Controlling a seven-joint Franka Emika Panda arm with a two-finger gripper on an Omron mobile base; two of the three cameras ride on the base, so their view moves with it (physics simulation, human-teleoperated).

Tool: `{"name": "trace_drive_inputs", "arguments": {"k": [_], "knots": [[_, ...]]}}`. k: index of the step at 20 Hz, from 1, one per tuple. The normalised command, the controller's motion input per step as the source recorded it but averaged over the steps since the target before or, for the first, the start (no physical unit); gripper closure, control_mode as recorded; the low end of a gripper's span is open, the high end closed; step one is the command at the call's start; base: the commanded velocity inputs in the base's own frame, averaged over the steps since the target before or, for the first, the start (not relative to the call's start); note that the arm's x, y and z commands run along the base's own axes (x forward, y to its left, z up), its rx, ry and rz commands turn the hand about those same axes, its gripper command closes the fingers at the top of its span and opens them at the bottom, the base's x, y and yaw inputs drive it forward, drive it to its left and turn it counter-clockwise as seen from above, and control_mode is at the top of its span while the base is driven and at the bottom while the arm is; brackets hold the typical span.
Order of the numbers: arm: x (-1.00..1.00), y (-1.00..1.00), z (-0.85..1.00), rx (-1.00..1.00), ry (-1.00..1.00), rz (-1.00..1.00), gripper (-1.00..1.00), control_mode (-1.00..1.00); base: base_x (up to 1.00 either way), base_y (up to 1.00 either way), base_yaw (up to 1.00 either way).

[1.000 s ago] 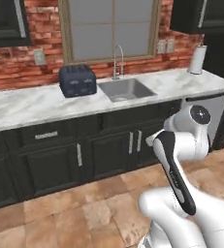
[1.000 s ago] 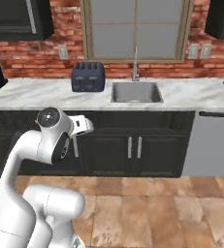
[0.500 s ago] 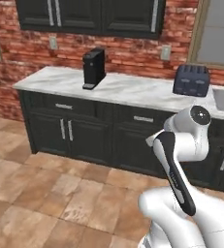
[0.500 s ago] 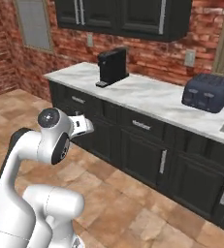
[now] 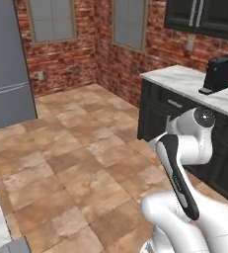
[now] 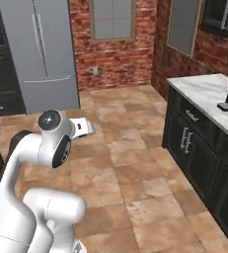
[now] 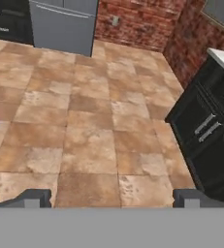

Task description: Retrieve the chicken drumstick from the fridge and place it on the saucepan with marinade on the stove.

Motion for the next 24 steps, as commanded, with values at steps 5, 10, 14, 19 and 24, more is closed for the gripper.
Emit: {"name": "trace_drive_inputs", "arguments": {"k": [5,10,14,19,24], "knots": [[0.0,0.0,0.0,0.0,0.0,0.0,-1.0,1.0,0.51,0.09,0.65],[0.0,0.0,0.0,0.0,0.0,0.0,-1.0,1.0,1.0,0.12,0.08],[0.0,0.0,0.0,0.0,0.0,0.0,-1.0,1.0,1.0,0.15,0.04],[0.0,0.0,0.0,0.0,0.0,0.0,-1.0,1.0,1.0,0.19,0.0],[0.0,0.0,0.0,0.0,0.0,0.0,-1.0,1.0,1.0,0.2,0.0]]}}
